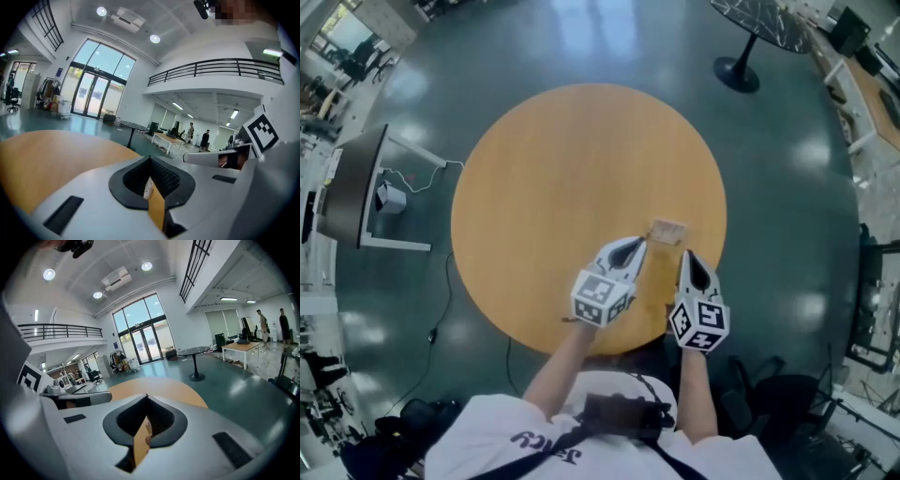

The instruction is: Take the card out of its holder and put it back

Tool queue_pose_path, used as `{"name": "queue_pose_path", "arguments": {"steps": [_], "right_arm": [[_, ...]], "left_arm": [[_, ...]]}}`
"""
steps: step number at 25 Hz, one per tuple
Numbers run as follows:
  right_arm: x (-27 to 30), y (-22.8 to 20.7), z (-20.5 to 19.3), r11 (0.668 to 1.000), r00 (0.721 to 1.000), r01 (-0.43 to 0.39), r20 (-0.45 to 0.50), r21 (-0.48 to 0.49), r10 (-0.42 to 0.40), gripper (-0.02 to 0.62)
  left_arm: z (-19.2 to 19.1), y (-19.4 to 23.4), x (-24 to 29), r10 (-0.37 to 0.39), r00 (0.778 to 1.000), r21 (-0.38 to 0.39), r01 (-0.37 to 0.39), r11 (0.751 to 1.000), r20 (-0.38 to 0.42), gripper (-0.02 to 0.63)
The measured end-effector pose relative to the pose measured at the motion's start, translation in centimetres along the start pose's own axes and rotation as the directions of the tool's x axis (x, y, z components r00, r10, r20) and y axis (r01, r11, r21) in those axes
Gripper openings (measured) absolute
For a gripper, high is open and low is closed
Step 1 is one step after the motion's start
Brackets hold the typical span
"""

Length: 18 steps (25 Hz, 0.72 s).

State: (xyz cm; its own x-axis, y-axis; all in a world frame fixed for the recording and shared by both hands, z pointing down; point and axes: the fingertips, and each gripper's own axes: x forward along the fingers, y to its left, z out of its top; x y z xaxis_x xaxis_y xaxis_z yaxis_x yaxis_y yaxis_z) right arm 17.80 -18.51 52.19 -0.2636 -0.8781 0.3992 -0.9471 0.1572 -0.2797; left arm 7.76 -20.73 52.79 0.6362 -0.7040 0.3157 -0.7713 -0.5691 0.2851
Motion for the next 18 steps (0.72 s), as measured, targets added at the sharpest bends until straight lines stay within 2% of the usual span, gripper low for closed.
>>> {"name": "queue_pose_path", "arguments": {"steps": [7,13,15,18], "right_arm": [[0.9,-1.4,-2.1,1.000,0.998,0.016,-0.058,0.021,-0.015,0.020],[1.3,-2.2,-2.9,0.999,0.996,0.026,-0.082,0.020,-0.024,0.020],[1.3,-2.6,-3.0,0.999,0.996,0.032,-0.089,0.021,-0.030,0.020],[1.2,-3.0,-3.0,0.999,0.994,0.043,-0.100,0.018,-0.041,0.020]], "left_arm": [[-1.0,1.7,2.0,0.005,0.999,0.059,-0.003,0.998,-0.037,0.010],[-1.8,3.0,3.1,-0.034,0.997,0.128,0.043,0.991,-0.069,0.064],[-2.2,3.1,3.6,-0.068,0.994,0.152,0.081,0.985,-0.087,0.074],[-2.7,2.4,4.1,-0.183,0.976,0.191,0.204,0.960,-0.123,0.135]]}}
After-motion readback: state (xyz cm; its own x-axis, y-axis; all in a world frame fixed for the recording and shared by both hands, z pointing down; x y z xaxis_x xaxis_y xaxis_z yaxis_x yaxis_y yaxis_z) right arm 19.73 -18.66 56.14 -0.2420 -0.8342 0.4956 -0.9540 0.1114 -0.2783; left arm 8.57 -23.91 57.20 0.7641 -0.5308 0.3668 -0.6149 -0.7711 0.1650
